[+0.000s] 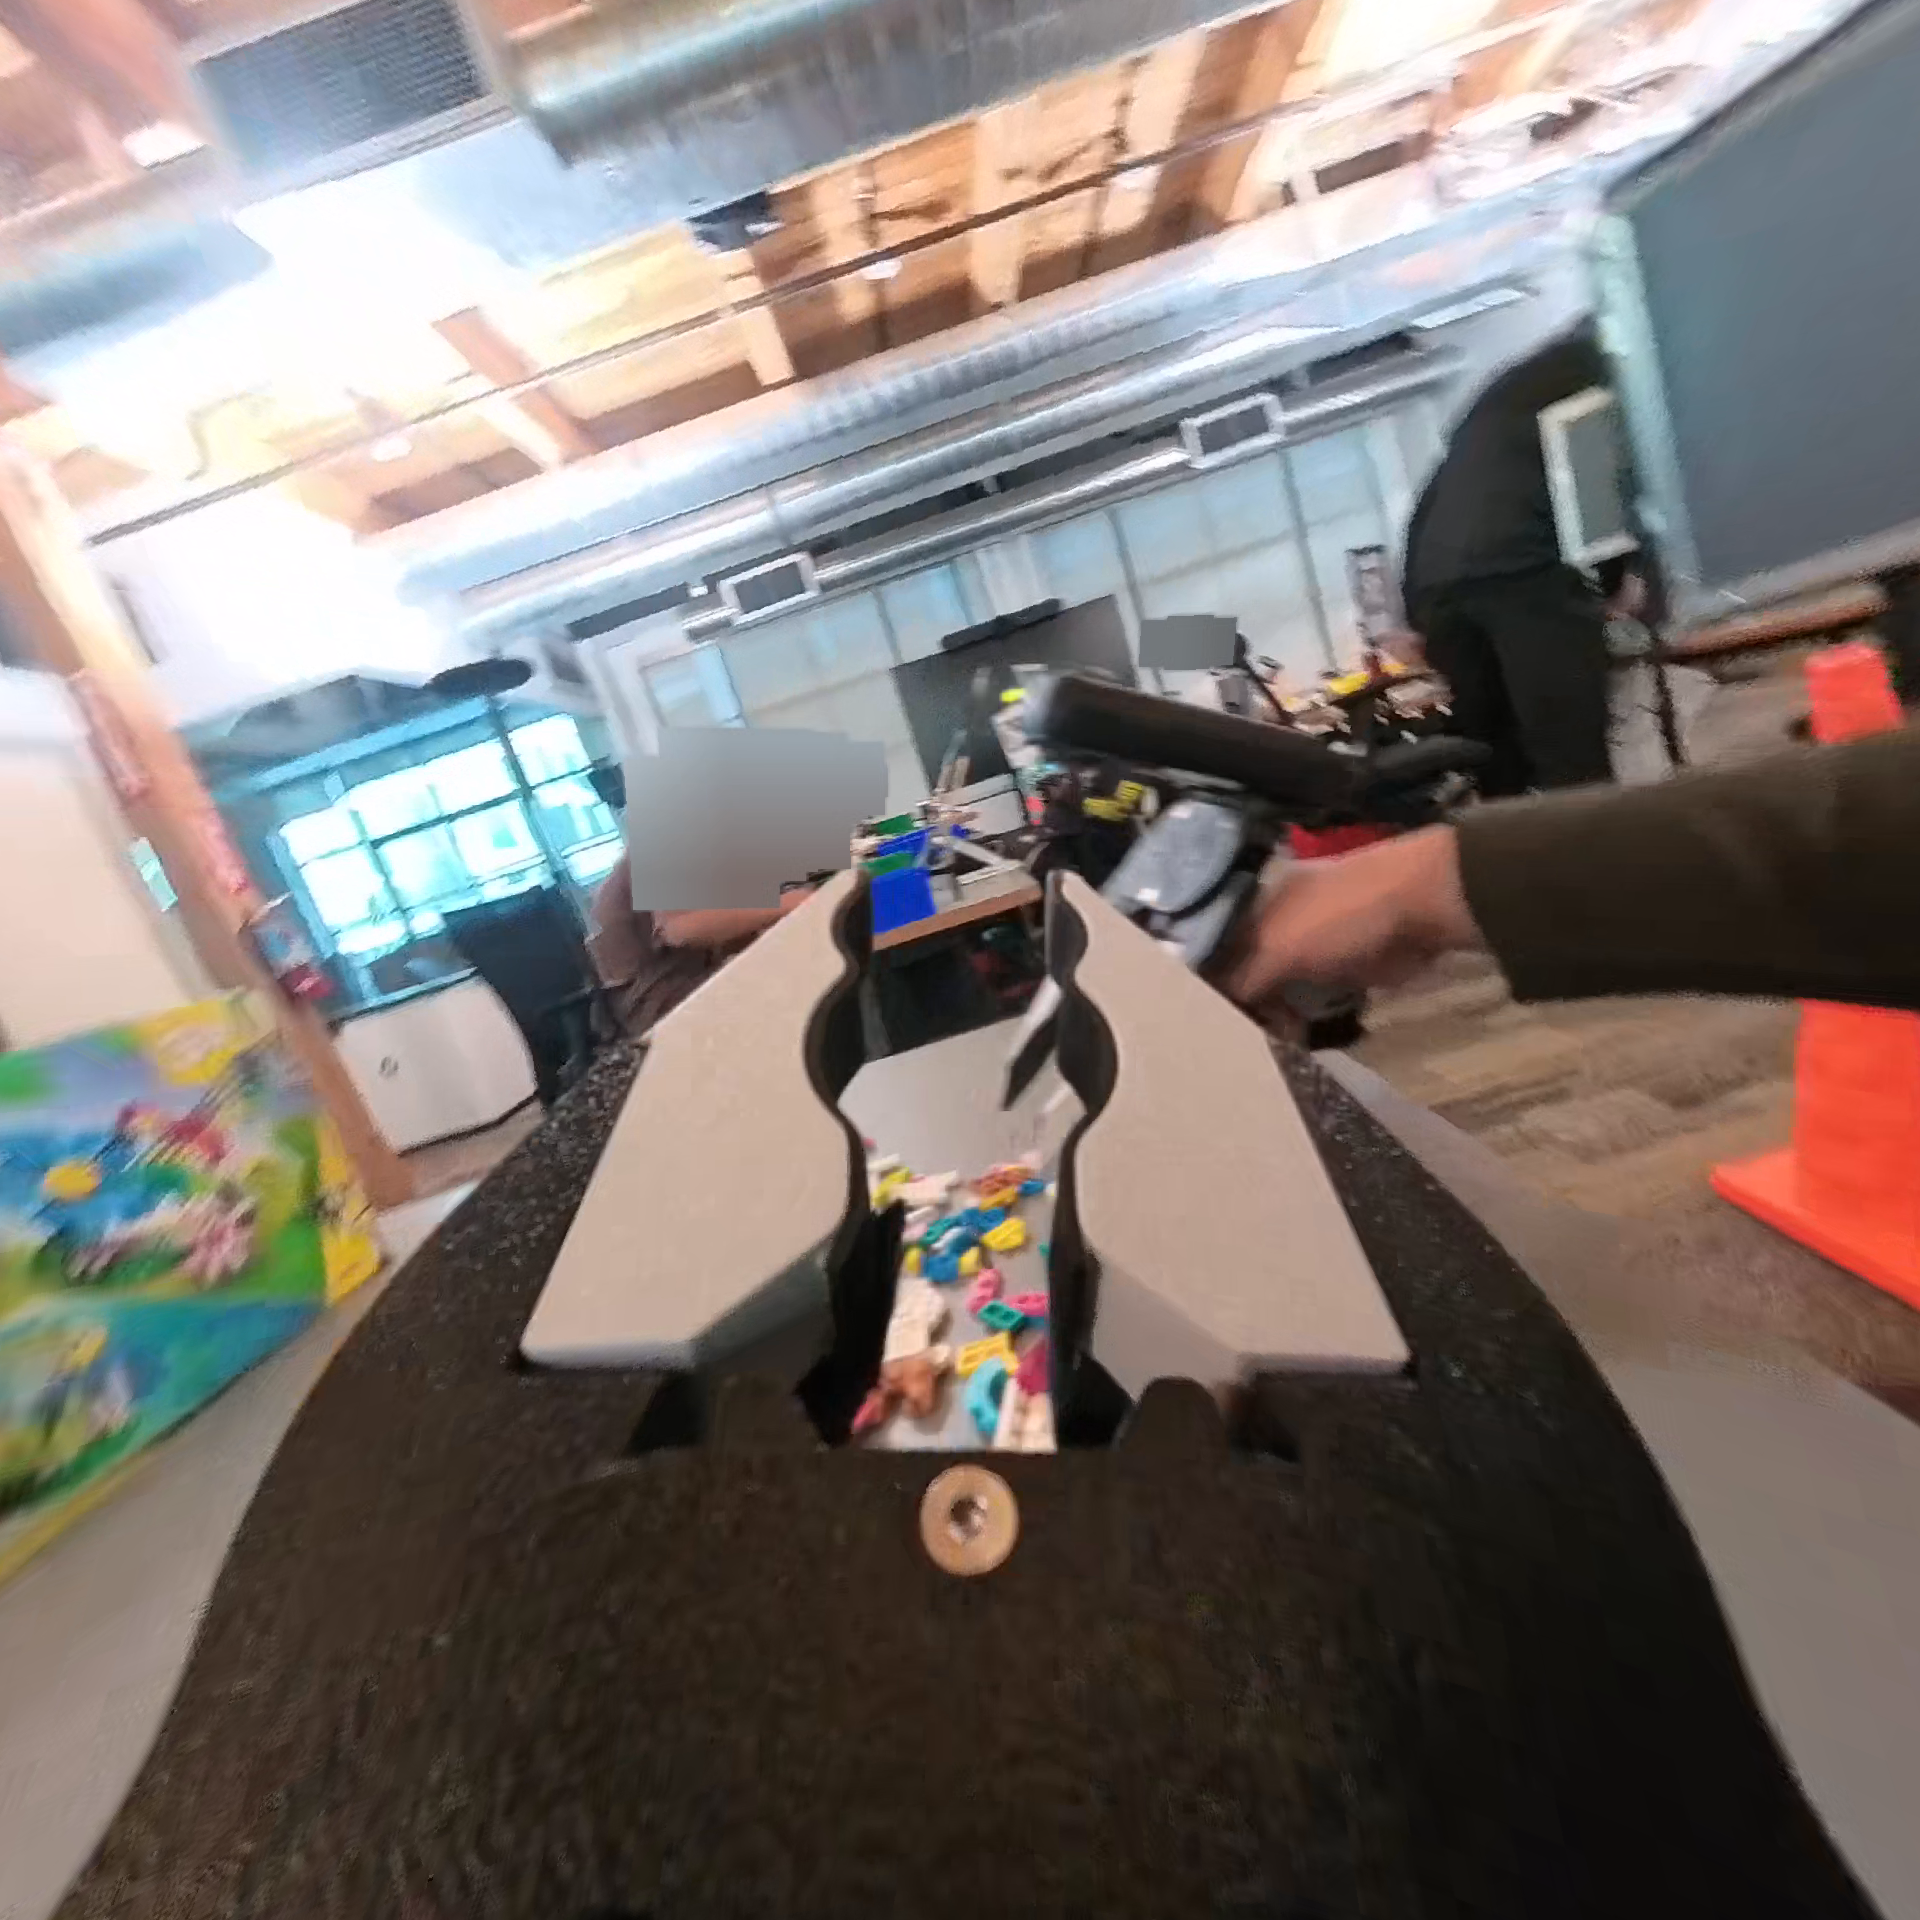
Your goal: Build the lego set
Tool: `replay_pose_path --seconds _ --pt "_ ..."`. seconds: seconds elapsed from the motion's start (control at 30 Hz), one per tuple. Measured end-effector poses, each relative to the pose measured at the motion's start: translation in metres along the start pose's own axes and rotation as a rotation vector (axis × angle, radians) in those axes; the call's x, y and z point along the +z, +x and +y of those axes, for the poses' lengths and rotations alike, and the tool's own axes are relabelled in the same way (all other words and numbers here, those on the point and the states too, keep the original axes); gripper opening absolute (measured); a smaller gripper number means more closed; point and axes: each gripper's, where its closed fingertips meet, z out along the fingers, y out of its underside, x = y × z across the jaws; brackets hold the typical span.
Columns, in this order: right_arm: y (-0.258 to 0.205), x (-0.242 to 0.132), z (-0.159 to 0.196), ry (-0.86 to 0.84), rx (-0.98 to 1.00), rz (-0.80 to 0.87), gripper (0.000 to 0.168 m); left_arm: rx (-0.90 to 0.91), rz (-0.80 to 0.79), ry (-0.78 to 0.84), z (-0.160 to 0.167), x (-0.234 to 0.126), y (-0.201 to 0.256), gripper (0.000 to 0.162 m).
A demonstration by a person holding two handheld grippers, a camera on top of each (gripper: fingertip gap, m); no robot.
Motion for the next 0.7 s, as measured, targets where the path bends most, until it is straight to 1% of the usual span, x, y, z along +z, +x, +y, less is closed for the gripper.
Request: replay_pose_path --seconds 0.07,0.1,0.2,0.27,0.4,0.53,0.7 --pt "0.002 0.001 0.006 -0.009 0.009 -0.013 0.055 -0.042 -0.110 0.009 0.001 -0.008 -0.030 0.030" --pt "0.002 0.002 0.009 -0.015 0.012 -0.023 0.055 -0.020 -0.157 0.007 0.001 -0.014 -0.045 0.030" --pt "-0.003 0.004 0.016 -0.027 0.028 -0.077 0.054 0.195 -0.255 -0.048 0.004 -0.029 -0.078 0.031" --pt "-0.003 0.004 0.016 -0.021 0.040 -0.095 0.053 0.268 -0.299 -0.078 0.007 -0.038 -0.094 0.030" --pt "0.005 0.004 0.020 -0.027 0.031 -0.056 0.049 0.201 -0.370 -0.062 0.005 -0.049 -0.115 0.030" --pt "0.006 -0.002 0.021 -0.037 0.007 -0.059 0.047 0.129 -0.402 -0.030 0.003 -0.054 -0.123 0.029" --pt "-0.018 -0.014 0.015 -0.034 -0.055 -0.164 0.031 0.098 -0.422 0.020 -0.005 -0.057 -0.124 0.027"
